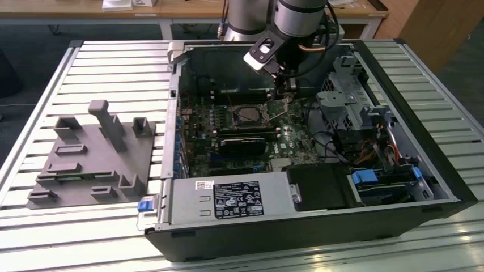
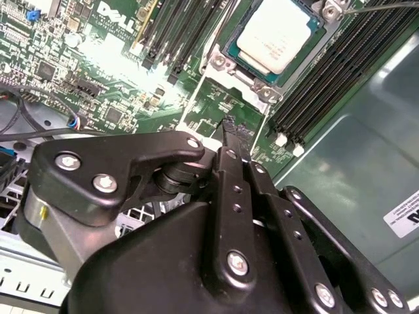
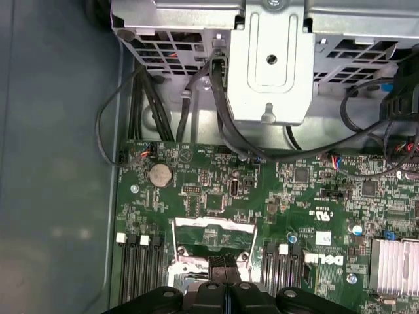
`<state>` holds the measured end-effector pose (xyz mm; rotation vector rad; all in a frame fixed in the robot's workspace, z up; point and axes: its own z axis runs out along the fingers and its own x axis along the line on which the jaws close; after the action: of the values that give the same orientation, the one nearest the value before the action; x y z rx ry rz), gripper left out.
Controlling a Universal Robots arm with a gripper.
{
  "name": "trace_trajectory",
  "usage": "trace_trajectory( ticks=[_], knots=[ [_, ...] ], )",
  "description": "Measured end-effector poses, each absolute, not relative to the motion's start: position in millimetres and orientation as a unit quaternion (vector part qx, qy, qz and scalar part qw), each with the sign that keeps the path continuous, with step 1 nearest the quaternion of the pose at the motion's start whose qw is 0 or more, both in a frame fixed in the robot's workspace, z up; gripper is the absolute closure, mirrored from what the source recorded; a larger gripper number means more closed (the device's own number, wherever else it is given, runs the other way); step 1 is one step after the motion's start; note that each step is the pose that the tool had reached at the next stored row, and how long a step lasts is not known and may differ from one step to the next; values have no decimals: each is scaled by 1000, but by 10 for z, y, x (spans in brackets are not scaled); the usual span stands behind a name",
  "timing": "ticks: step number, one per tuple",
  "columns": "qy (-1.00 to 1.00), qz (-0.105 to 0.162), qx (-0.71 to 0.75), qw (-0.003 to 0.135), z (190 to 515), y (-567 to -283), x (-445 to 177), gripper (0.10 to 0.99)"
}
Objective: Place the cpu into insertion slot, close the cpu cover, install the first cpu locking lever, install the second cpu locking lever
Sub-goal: 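Close the cpu cover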
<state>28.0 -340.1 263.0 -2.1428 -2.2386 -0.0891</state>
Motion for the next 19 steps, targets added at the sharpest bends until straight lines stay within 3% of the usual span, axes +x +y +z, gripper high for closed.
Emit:
trace_trajectory(
  ticks=[19],
  knots=[
    [-722,-29,-691,21,2624,-3400,339,980]
  ],
)
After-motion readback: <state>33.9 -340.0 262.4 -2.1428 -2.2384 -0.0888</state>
